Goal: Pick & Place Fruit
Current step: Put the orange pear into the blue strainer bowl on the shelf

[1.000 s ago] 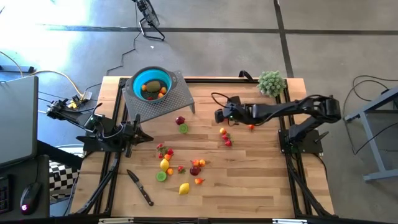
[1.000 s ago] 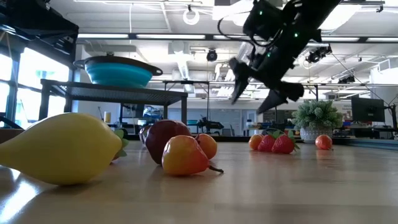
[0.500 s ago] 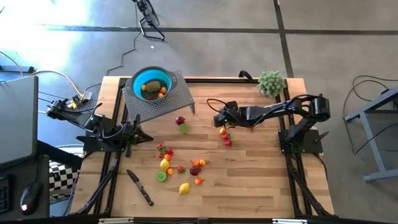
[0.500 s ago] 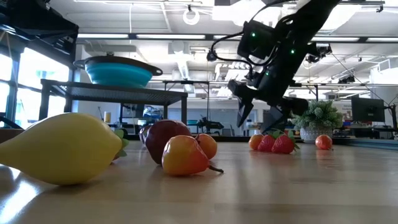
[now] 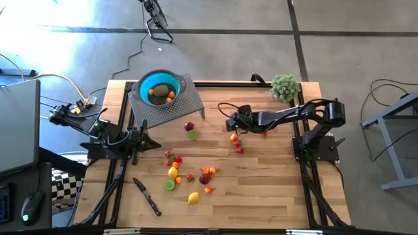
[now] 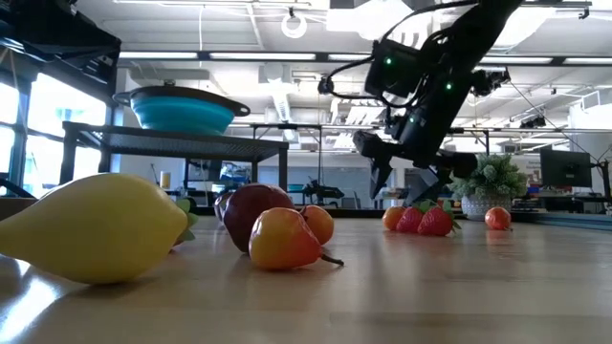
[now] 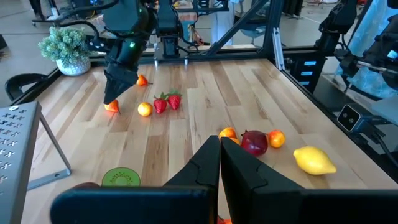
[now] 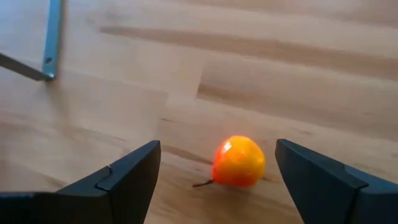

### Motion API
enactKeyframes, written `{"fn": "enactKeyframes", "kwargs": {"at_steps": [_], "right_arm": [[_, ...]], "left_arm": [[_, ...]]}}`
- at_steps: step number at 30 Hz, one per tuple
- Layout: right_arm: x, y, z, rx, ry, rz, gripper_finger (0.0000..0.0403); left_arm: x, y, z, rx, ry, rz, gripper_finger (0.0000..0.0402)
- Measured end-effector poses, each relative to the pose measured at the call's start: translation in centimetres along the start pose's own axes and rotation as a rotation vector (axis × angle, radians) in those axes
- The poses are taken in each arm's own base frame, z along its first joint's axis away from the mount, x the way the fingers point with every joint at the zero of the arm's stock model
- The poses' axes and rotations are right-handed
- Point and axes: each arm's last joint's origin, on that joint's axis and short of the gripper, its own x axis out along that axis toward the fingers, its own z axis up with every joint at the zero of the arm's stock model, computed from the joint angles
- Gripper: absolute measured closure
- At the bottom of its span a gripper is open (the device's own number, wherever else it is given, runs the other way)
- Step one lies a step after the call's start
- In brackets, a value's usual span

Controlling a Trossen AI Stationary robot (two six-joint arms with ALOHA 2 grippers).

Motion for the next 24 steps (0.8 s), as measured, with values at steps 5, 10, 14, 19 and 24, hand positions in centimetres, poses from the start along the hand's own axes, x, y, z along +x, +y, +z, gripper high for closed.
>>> {"fn": "enactKeyframes", "kwargs": {"at_steps": [5,10,14,19,24], "right_arm": [[1.1,-0.1,-0.7,-0.012,0.024,-0.028,0.0098],[1.3,0.0,-0.8,-0.011,0.016,-0.029,0.0111],[1.3,-0.1,-0.9,-0.014,0.029,-0.034,0.0125],[1.5,-0.2,-1.0,0.002,0.045,-0.044,0.0141],[1.5,-0.3,-1.1,0.015,0.058,-0.050,0.0150]], "left_arm": [[0.0,0.0,0.0,0.000,0.000,0.000,0.0391],[0.0,0.0,0.0,0.000,0.000,0.000,0.0391],[0.0,0.0,0.0,0.000,0.000,0.000,0.0391],[0.0,0.0,0.0,0.000,0.000,0.000,0.0391],[0.0,0.0,0.0,0.000,0.000,0.000,0.0391]]}}
